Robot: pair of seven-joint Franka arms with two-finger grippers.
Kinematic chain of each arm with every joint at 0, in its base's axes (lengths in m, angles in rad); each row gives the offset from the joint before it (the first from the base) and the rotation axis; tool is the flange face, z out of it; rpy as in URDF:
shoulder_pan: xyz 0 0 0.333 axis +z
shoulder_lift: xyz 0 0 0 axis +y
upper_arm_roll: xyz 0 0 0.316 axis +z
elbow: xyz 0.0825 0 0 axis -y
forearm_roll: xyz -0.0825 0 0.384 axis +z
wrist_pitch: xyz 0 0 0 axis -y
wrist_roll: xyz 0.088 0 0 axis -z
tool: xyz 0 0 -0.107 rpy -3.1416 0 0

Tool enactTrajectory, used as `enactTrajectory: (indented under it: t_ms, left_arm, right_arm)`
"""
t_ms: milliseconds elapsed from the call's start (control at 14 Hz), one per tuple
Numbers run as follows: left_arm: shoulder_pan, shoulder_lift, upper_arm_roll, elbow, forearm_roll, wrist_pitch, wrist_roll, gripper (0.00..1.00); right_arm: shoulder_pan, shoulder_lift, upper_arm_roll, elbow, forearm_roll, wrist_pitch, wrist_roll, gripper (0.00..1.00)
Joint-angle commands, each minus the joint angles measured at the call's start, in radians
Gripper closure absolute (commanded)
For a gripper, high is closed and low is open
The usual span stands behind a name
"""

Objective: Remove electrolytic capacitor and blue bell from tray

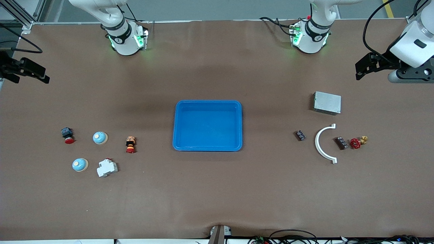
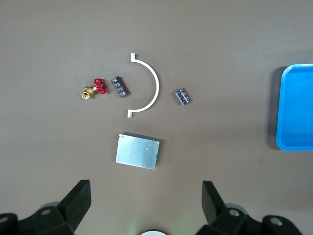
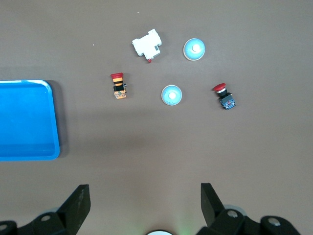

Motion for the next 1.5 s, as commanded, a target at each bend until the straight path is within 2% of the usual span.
enactTrajectory:
  t_ms: [0, 286, 786, 1071, 1429]
  left_arm:
    - [0.01, 0.0, -0.001, 0.016, -0.018, -0.006, 0.011, 0.0]
    - [0.01, 0.009, 0.001, 0.032, -0.018, -0.006, 0.008, 0.0]
    - [0.005, 0.006, -0.001, 0.033, -0.009, -0.013, -0.007, 0.0]
    - [0.005, 0.006, -0.002, 0.033, -0.01, -0.019, -0.036, 0.0]
    - [0.01, -0.002, 0.007, 0.035, -0.012, -0.019, -0.044, 0.0]
  right_arm:
    - [-0.031, 0.02, 0.02, 0.03, 0.025, -0.002, 0.003, 0.0]
    - [-0.068, 0.019, 0.05, 0.03, 0.024, -0.002, -0.002, 0.0]
    - [-0.063, 0.019, 0.044, 0.05, -0.013, -0.006, -0.003, 0.0]
    - [-0.063, 0.016, 0.043, 0.052, -0.08, -0.011, -0.003, 0.0]
    - [-0.059, 0.017, 0.044, 0.05, -0.07, -0.014, 0.0, 0.0]
